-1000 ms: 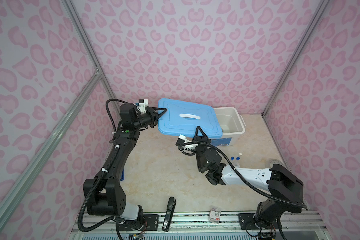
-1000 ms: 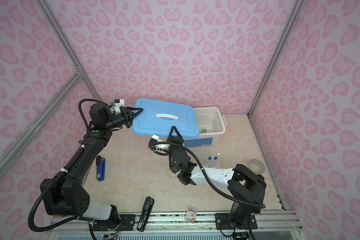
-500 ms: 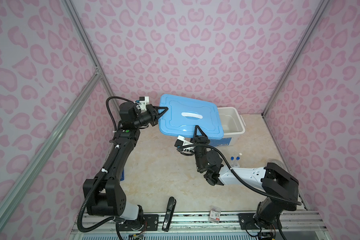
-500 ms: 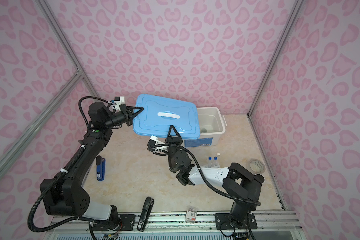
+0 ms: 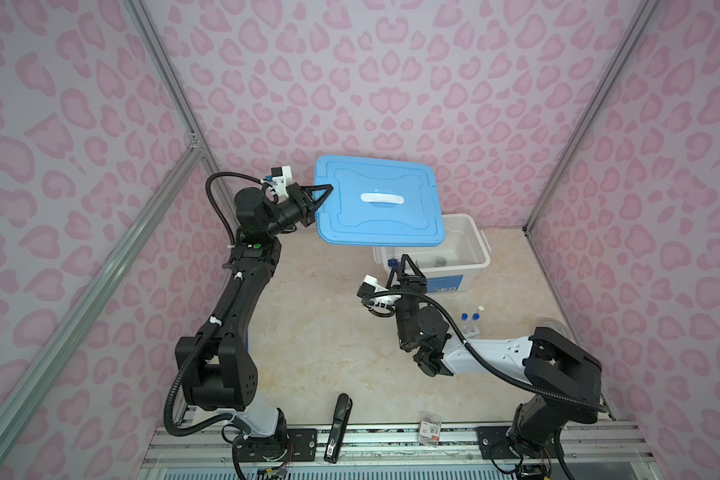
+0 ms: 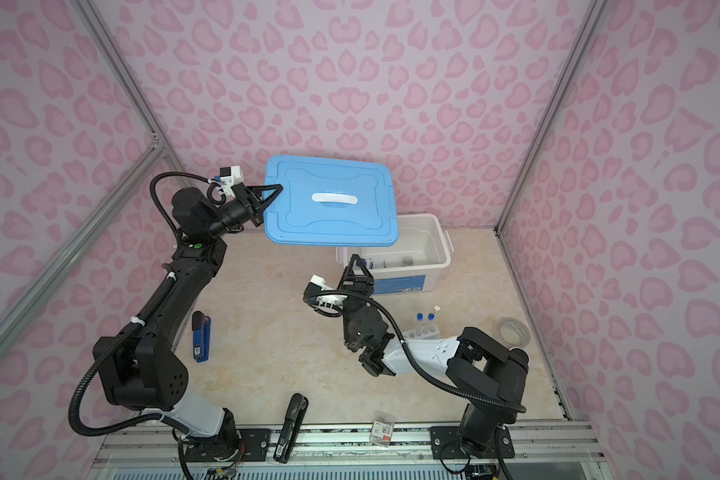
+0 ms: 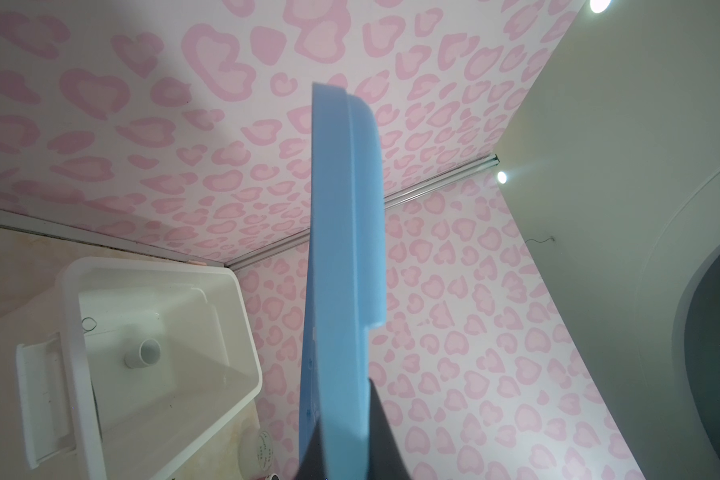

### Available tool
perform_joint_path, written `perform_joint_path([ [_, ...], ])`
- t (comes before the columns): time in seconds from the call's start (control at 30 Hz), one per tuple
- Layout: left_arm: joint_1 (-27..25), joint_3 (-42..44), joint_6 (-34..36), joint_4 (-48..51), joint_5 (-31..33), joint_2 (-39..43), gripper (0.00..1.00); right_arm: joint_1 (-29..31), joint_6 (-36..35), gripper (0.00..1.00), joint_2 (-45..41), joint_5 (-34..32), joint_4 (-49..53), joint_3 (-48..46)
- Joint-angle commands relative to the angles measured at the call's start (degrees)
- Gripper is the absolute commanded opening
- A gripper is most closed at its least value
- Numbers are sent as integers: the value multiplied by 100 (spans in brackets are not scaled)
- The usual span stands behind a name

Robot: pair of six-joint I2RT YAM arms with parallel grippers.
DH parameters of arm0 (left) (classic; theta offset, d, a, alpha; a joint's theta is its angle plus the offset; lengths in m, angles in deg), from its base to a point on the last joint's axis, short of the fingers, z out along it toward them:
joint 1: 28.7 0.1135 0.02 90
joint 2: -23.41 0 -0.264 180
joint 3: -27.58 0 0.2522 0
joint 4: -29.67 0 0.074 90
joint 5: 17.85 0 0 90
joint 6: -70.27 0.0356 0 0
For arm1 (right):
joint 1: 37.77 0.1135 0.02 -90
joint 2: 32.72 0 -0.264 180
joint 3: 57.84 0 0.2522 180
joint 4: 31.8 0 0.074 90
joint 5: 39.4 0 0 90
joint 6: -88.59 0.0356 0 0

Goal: Organize the chemistry lab equipment
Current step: 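Hold the lid with both grippers and lower it onto the white bin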

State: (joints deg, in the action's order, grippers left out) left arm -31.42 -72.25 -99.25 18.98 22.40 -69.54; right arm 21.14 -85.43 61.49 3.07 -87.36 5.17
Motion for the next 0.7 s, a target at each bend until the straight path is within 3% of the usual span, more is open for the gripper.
perform_joint_path([
  [0.0,2,-177,-191,-681,89,-189,4,-2,1051,65,-437,-353,722,-160],
  [0.07,7,-215,-227,-748,93,-304,4,-23,1986,65,-941,-399,1921,-173],
  [0.17,-8,-164,-260,-843,107,-414,4,-202,3925,65,-1869,17,4514,86],
  [0.23,-31,-81,-298,-944,115,-452,4,-647,5617,65,-2445,844,6358,535],
  [0.33,-102,-16,-307,-1001,124,-496,4,-1846,7312,65,-2977,2662,7782,1055],
  [0.43,-200,1,-301,-1039,115,-531,4,-3108,8296,64,-2882,4262,8619,1698],
  [0.67,-412,80,-334,-1149,132,-612,4,-4822,9386,65,-1894,6611,9330,2882],
])
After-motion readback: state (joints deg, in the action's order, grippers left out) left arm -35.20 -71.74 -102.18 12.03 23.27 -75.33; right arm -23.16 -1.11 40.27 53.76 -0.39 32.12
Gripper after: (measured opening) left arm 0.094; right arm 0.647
